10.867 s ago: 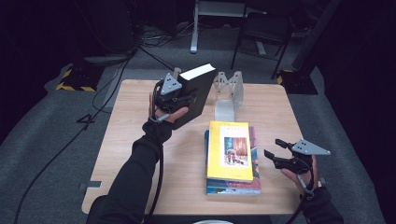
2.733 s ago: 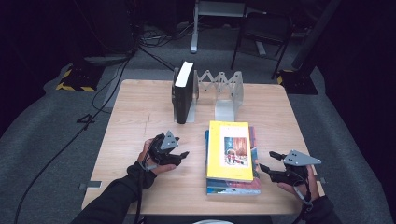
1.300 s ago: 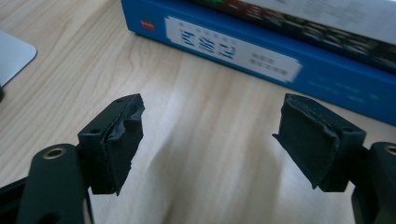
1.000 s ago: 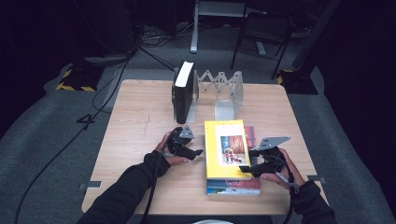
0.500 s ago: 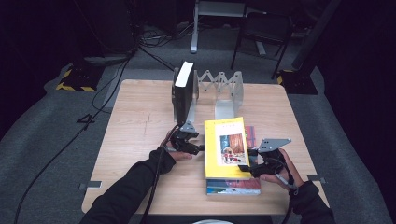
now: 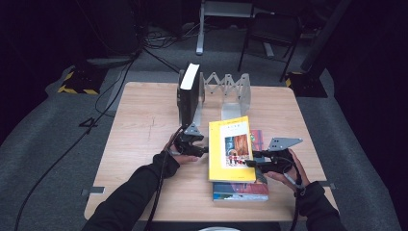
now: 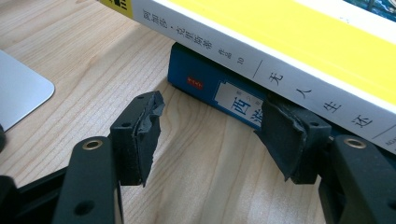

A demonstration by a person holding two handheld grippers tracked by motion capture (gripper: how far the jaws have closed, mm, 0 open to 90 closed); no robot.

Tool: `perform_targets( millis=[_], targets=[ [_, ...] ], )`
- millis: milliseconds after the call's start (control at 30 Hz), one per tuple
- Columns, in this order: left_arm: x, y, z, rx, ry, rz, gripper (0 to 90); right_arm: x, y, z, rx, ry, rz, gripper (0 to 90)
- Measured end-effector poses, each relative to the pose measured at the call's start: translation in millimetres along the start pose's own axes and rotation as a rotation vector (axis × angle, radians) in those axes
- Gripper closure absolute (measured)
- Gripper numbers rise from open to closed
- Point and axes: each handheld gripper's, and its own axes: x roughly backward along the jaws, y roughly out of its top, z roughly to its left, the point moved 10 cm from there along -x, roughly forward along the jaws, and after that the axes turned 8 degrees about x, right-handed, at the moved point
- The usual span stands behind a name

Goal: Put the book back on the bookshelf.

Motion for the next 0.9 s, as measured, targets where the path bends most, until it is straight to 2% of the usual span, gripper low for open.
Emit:
perform_targets(
  millis=[100,167,200,233,333,367,433,533,633,733,833,900],
  targets=[
    [0.2,0.1,-0.1,-0.003,0.001,0.002,38.1,-6.7,-0.7,1.3,0.021,0.003,0.034,39.2],
    [0.4,0.5,0.1,-0.006,0.005,0.002,38.1,-12.6,3.4,0.9,0.023,0.004,0.039,37.1],
    [0.6,0.9,0.0,-0.013,0.006,0.003,38.1,-14.5,4.4,0.1,0.025,0.006,0.036,40.9],
    [1.0,1.4,0.2,-0.021,0.011,0.003,38.0,-15.7,5.9,-0.6,0.016,0.004,0.024,49.4],
    [0.0,1.9,0.8,-0.027,0.014,0.004,37.9,-17.6,7.6,-0.6,0.003,0.025,0.007,56.3],
    [-0.9,1.7,0.9,-0.027,0.013,0.006,37.3,-16.9,8.6,-1.7,0.016,0.019,0.000,64.0],
    [-1.7,4.7,-0.3,-0.031,0.012,-0.005,37.2,-12.5,12.7,-2.1,0.021,0.020,-0.044,71.0],
    [-2.4,7.8,-2.2,-0.045,0.014,-0.005,36.2,-8.7,12.0,0.3,0.059,0.001,-0.060,74.3],
    [-3.0,10.7,-3.4,-0.028,0.001,-0.016,35.1,-5.8,11.8,2.4,0.067,-0.009,-0.077,75.4],
    [-3.4,16.1,-3.6,-0.026,-0.007,-0.029,33.4,0.8,14.8,7.5,0.089,-0.013,-0.124,76.7],
    [-3.6,23.1,-0.8,-0.010,-0.015,-0.050,32.2,4.8,16.9,10.5,0.117,-0.022,-0.145,77.3],
    [-1.6,27.3,0.4,-0.020,-0.013,-0.054,32.3,6.4,17.5,11.3,0.128,-0.030,-0.152,77.3]
  ],
)
